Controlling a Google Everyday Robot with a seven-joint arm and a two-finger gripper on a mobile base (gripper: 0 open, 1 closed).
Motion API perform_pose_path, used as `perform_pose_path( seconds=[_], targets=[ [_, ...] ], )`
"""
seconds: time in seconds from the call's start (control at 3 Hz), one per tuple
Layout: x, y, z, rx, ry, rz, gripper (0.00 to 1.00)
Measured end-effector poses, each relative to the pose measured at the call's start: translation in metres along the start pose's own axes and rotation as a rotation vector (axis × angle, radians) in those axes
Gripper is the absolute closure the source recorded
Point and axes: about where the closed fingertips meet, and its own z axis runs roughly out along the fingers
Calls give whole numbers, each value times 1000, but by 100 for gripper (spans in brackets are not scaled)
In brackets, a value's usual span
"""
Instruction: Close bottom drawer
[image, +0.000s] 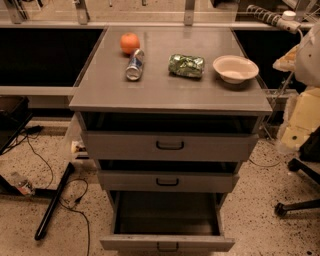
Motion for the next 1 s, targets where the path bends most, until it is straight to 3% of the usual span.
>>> perform_pose_path(
  seconds=[0.33,1.0],
  targets=[
    [-1,0,3,8,1,-2,0],
    [27,51,73,-76,-44,26,0]
  ],
)
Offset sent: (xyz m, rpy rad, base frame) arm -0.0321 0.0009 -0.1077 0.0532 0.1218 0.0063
